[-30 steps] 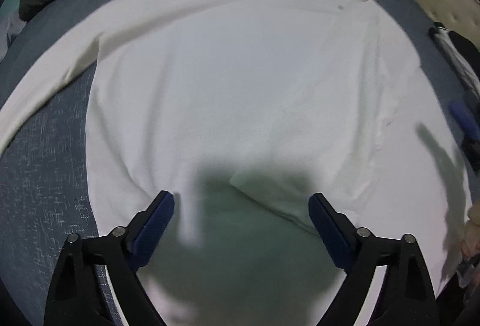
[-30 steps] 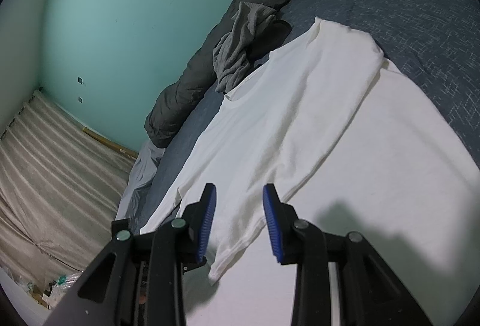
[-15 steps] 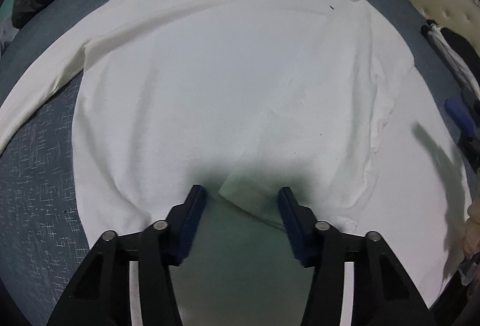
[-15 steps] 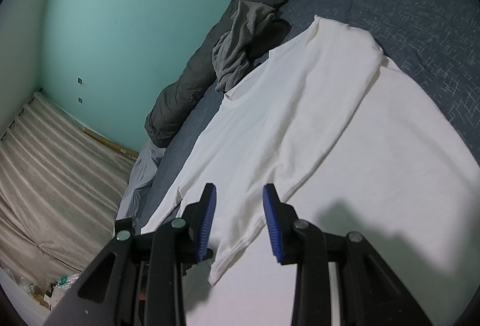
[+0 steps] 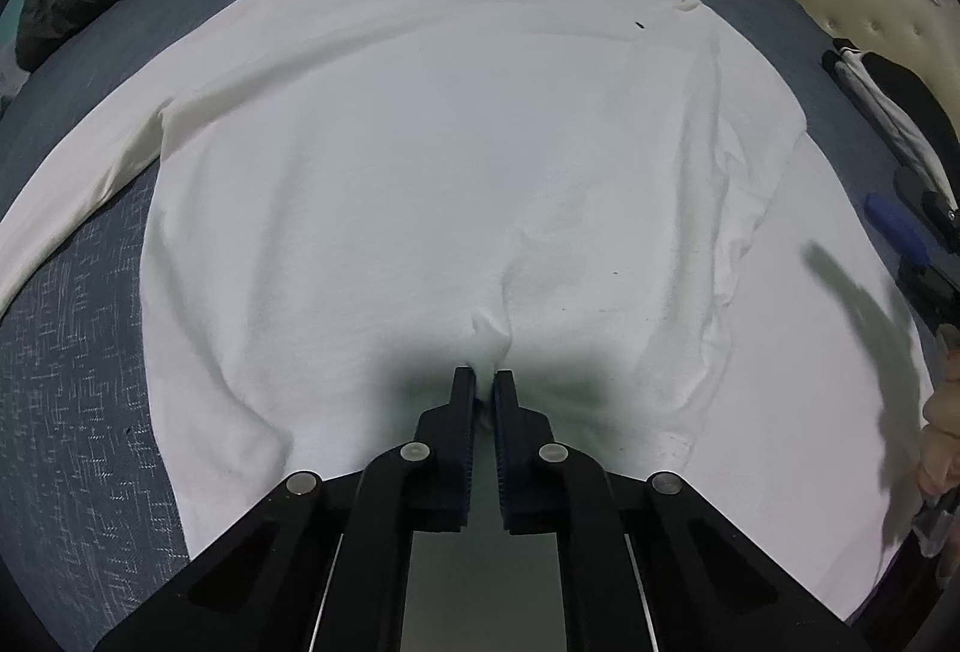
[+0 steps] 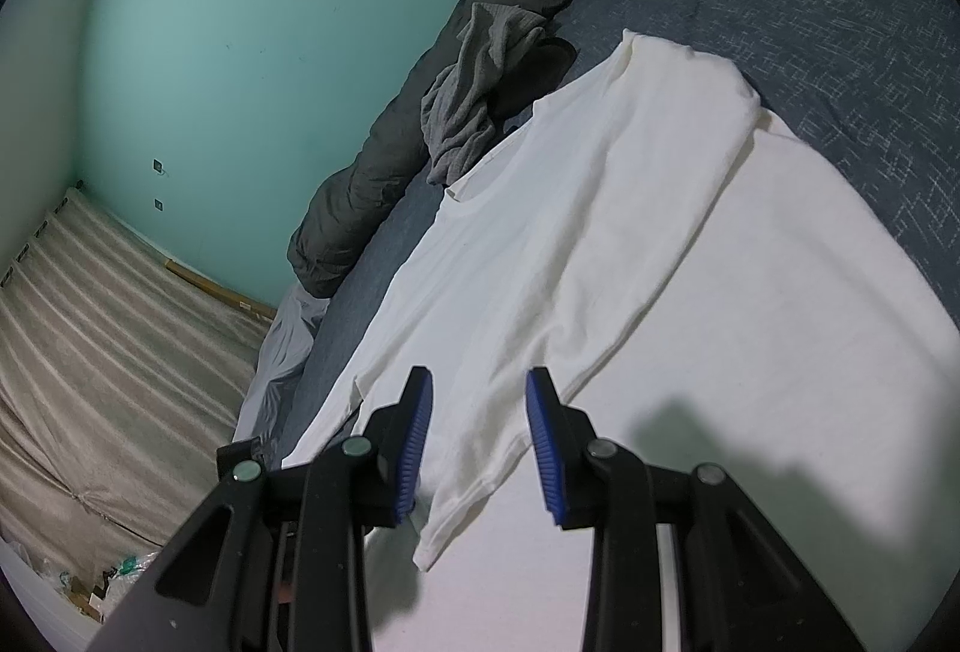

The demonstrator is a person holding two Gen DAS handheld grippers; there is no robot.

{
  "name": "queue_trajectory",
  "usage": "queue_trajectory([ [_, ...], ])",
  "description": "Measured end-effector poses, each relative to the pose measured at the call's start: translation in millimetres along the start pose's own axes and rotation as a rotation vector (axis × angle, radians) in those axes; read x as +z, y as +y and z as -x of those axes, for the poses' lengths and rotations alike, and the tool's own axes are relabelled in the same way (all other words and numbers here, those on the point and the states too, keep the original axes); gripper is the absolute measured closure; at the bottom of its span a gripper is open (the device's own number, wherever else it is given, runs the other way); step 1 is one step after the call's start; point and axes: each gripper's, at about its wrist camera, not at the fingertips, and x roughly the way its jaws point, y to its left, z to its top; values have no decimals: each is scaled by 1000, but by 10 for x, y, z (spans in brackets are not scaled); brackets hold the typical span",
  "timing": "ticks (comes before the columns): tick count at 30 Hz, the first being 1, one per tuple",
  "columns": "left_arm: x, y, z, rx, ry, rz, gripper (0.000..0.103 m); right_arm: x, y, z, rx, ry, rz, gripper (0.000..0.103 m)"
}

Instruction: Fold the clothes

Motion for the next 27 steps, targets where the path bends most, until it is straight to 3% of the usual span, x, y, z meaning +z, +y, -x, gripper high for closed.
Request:
queue_trajectory([
  [8, 4, 21, 252, 7, -85, 10, 99, 0, -33, 6, -4, -1, -11, 71],
  [10, -181, 138, 388, 10, -121, 22, 99, 3, -42, 2, -6, -1, -13, 71],
  [11, 227, 22, 281, 13, -135, 32, 99, 5, -47, 0, -7, 0, -14, 71],
  [12, 431, 10, 240, 16, -144, 42, 99, 5, -53, -2, -8, -1, -15, 71],
  [16, 278, 357, 417, 27, -169, 78, 99, -3, -69, -16, -17, 3, -14, 71],
  [19, 209, 592, 297, 26, -170, 106, 99, -8, -77, -28, -23, 7, -13, 71],
  [27, 37, 910, 344, 7, -178, 165, 99, -1, -140, -72, -59, 18, -7, 71],
])
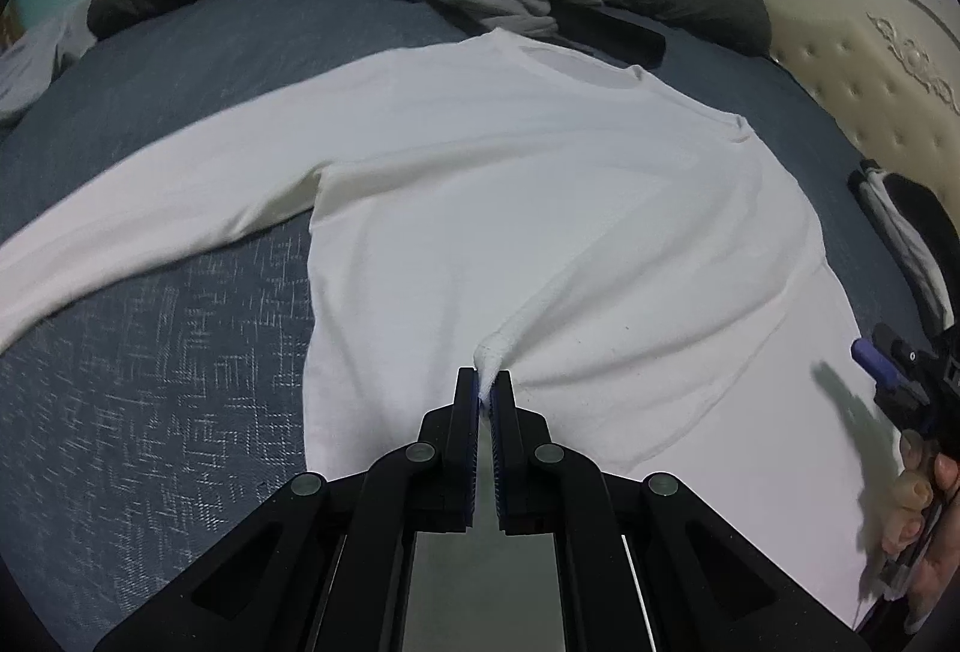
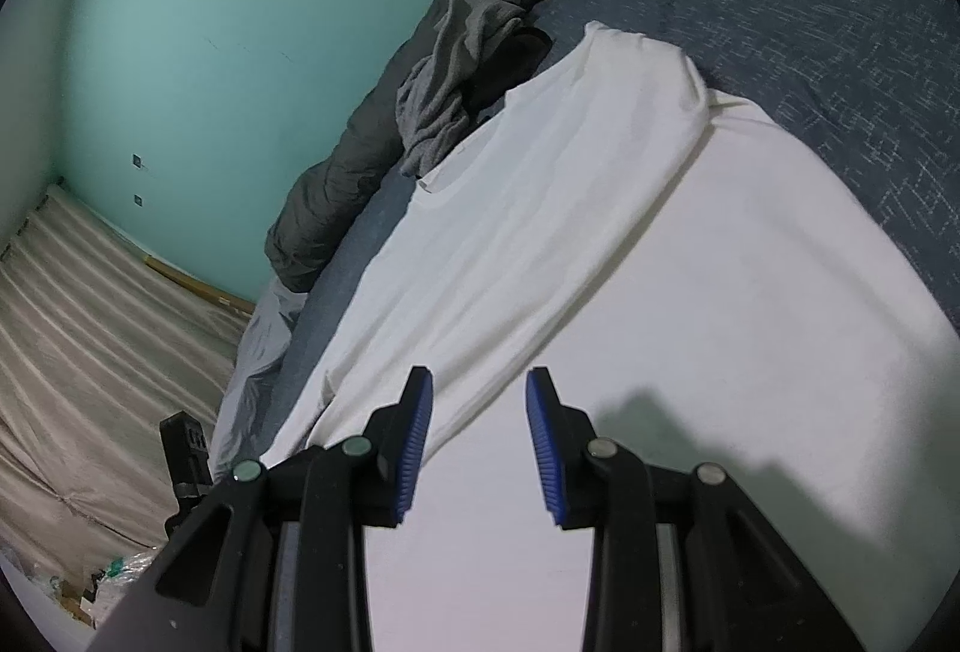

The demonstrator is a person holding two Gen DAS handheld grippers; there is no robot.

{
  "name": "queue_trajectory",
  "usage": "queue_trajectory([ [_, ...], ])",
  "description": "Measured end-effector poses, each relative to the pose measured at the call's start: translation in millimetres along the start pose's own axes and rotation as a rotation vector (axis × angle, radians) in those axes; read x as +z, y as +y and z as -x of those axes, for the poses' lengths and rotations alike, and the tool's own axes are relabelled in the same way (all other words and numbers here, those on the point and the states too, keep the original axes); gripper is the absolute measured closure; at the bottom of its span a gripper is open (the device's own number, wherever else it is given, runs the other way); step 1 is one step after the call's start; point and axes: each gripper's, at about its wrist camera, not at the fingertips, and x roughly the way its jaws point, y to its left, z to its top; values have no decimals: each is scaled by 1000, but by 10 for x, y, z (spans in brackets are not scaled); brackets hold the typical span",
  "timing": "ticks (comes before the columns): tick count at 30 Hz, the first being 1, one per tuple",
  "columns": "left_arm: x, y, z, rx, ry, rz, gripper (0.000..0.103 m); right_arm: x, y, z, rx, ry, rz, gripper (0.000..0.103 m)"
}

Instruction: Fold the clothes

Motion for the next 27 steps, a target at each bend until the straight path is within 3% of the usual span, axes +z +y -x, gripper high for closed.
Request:
queue_trajectory([
  [11, -159, 132, -135, -42, -27, 34, 99, 153, 37, 121, -71, -12, 67, 71],
  [18, -197, 58, -276, -49, -10, 26, 99, 351, 179, 156, -171, 0, 153, 71],
  [22, -181, 111, -248, -69, -10, 38, 99, 661, 218, 229, -299, 32, 271, 71],
  [27, -188, 122, -264, -75, -8, 47, 99, 1067, 16, 145, -531, 121, 424, 71],
])
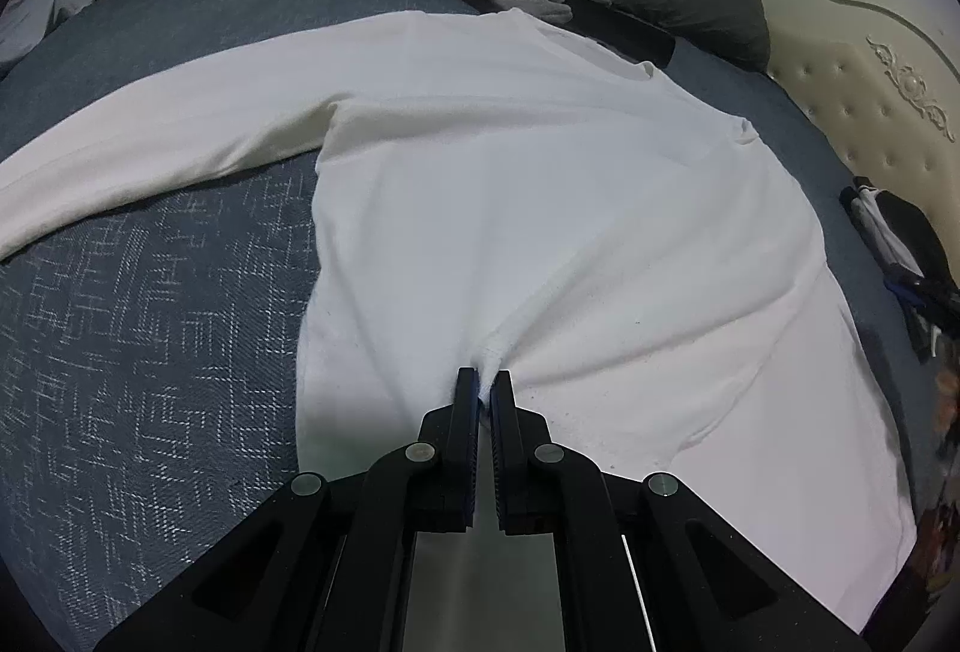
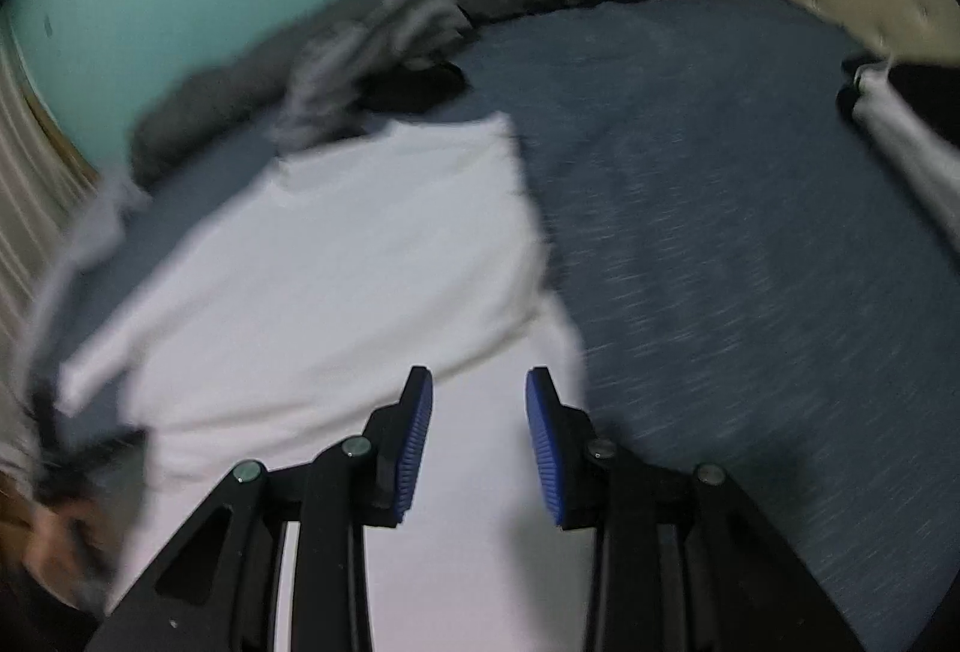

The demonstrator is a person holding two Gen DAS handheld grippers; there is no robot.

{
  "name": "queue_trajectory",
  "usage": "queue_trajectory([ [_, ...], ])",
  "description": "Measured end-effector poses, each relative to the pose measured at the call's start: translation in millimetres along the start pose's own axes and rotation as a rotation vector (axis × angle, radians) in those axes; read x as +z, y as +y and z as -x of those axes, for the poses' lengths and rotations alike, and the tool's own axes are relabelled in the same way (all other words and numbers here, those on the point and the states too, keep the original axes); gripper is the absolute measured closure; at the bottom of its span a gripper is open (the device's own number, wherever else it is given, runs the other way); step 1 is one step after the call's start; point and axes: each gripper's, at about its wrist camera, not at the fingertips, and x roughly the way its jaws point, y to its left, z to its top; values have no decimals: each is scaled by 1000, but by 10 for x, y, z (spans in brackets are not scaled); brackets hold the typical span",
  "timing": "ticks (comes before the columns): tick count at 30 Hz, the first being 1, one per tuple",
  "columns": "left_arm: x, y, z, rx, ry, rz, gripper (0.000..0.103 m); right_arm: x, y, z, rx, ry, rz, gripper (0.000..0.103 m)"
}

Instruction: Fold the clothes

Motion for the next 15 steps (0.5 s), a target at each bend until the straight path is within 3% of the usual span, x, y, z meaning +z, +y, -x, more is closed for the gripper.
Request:
queue_trajectory([
  [5, -16, 59, 102, -12, -15, 3, 99, 123, -19, -422, -148, 102, 193, 71],
  [10, -17, 160, 192, -25, -26, 28, 99, 216, 6, -765, -182, 168, 293, 68],
  [15, -7, 291, 226, -13, -42, 64, 99, 314, -44, -960, -186, 163, 274, 65],
])
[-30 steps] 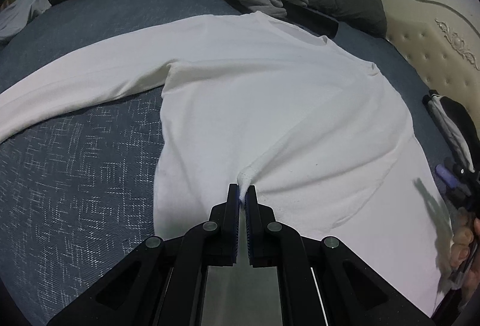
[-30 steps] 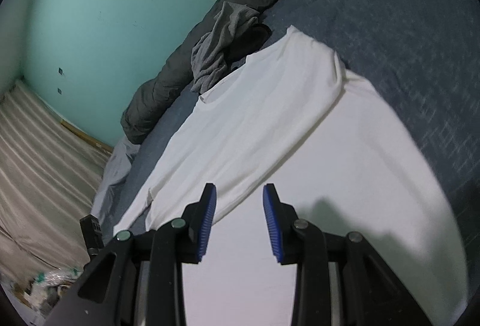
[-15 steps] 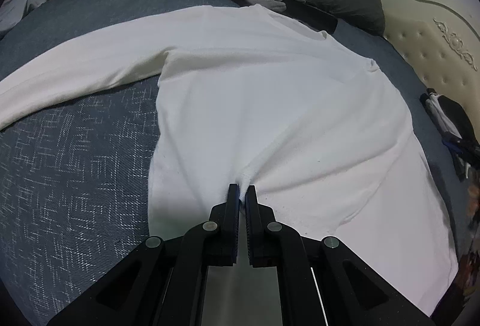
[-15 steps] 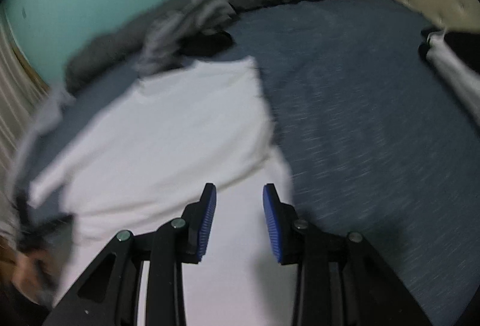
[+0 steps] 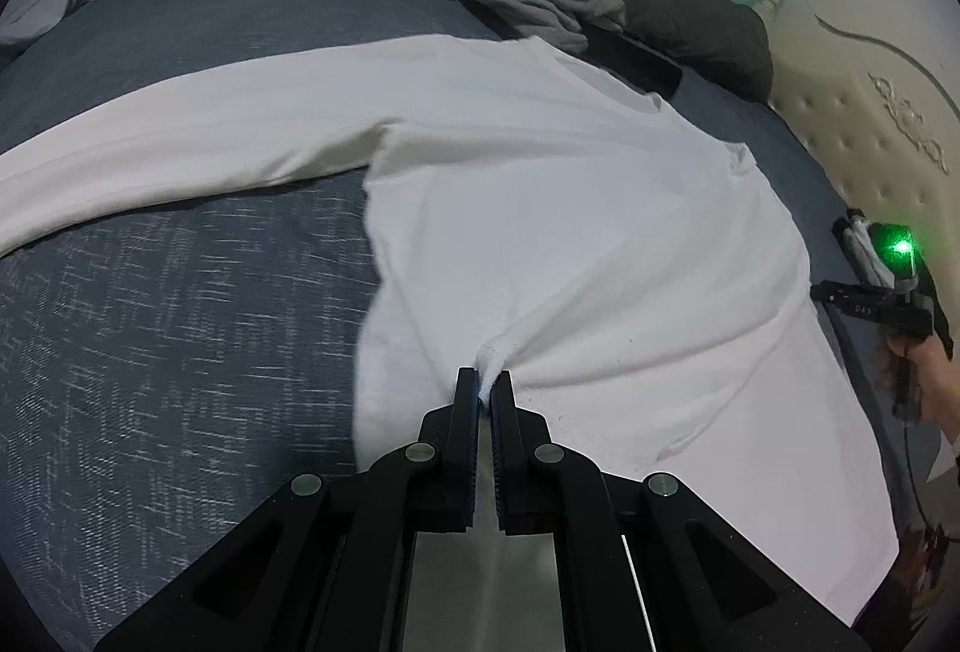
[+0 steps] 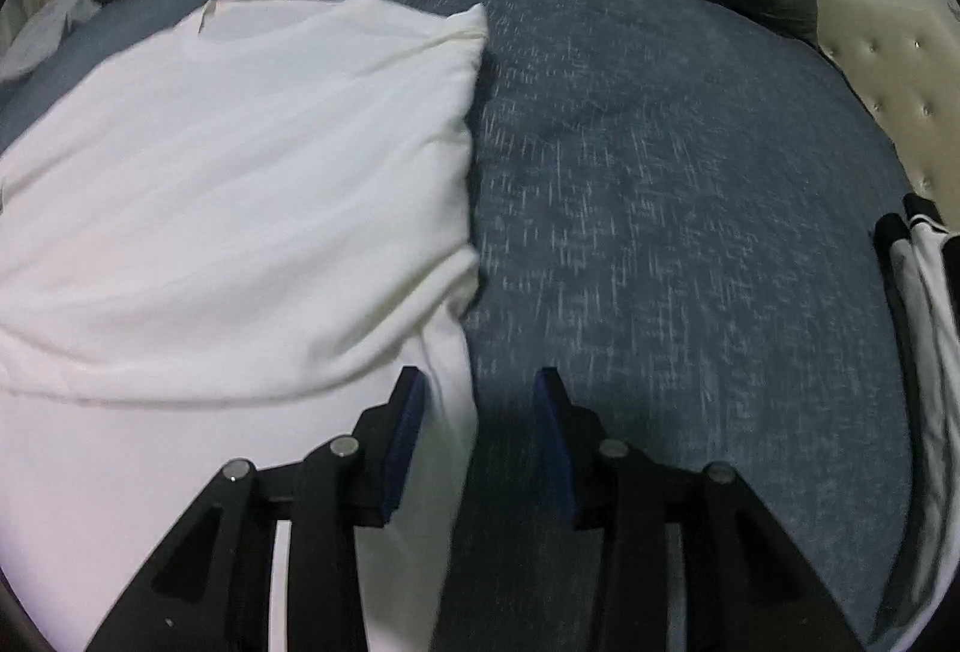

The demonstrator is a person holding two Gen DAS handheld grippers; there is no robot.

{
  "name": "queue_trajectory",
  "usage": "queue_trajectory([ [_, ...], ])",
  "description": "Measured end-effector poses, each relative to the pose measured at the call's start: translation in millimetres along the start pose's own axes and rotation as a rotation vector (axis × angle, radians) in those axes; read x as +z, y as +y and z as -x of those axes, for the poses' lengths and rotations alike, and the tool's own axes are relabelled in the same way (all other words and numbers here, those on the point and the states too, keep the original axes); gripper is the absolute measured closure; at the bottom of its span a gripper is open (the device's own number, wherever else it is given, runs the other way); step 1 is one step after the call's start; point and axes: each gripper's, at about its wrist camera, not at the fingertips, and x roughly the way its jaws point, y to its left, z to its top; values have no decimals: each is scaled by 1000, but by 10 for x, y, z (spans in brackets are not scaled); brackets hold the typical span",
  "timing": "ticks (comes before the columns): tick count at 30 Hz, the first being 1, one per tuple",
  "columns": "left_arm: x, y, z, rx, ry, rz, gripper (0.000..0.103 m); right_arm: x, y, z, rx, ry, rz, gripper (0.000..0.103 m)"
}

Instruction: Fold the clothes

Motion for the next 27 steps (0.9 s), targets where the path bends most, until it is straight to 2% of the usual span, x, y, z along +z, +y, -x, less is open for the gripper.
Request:
queue_trajectory([
  [4, -11, 65, -13, -6, 6, 19, 99, 81, 1, -56, 5, -18, -26, 65],
  [12, -21, 114, 34, -1, -1, 30, 99, 61, 100, -211, -44, -27, 124, 65],
  [17, -19, 124, 50, 6, -1, 32, 99, -16, -3, -191, -28, -42, 133, 65],
  [21, -20, 117, 38, 10, 1, 34, 99, 44, 132, -235, -61, -60, 157, 66],
  [22, -21, 117, 35, 10, 2, 34, 99, 64, 150, -243, -66, -66, 160, 70],
  [25, -17, 123, 12, 13, 6, 36, 99, 101, 191, -231, -71, -81, 181, 95],
  [27, -15, 130, 0, 13, 9, 37, 99, 119, 204, -209, -73, -91, 192, 97],
])
